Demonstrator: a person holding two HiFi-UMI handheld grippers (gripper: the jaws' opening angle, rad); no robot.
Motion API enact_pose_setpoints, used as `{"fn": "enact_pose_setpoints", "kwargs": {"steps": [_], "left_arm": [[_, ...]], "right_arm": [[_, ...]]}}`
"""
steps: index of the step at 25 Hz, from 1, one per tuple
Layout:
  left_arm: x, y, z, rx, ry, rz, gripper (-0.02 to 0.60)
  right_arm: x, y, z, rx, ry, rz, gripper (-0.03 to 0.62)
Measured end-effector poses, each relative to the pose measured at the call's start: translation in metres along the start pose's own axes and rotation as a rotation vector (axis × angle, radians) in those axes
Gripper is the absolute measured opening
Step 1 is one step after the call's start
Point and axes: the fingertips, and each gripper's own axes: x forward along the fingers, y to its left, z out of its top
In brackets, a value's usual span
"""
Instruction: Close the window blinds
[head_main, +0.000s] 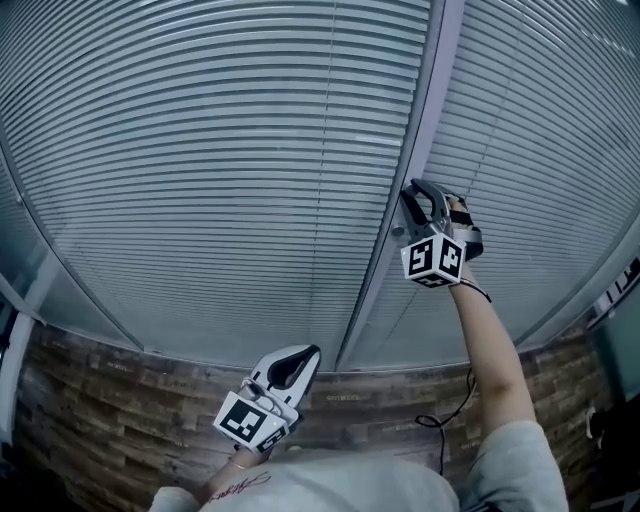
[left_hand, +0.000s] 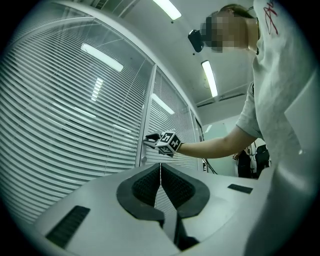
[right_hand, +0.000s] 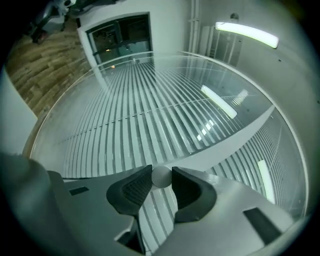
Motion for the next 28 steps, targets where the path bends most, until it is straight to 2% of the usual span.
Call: {"fn": "enact_pose_setpoints", "kwargs": {"steps": [6,12,18,24,26,28], "left_arm": [[-0.001,0.002,-0.005,-0.021,0.007,0.008,0.018],[-0.001,0.004,-0.003,-0.008,0.007,0.011,0.018],[0.0,0.004,-0.005,-0.005,0.011,0.006,0.018],[0.004,0.003,-0.001,-0.01,0.009,0.001,0.018],[0.005,0.004,-0.001,-0.015,0.009,0.001,0.018],[0.005,0.004,-0.004,-0.017,0.013,-0.005,0.018]], "right_arm": [[0.001,0.006,0.0,-0.195,-0.014,0.067,0.133],[0.002,0.011,0.0,-0.397,-0.031,0.124,0.132],[0.002,0.016,-0.001,-0.539,-0.055,0.168,0.132],[0.001,0.009,0.001,-0.54,-0.05,0.172,0.133],[0.001,0.008,0.005,-0.474,-0.036,0.145,0.133],[-0.001,0.01,0.012,-0.301,-0.033,0.079,0.133]]}}
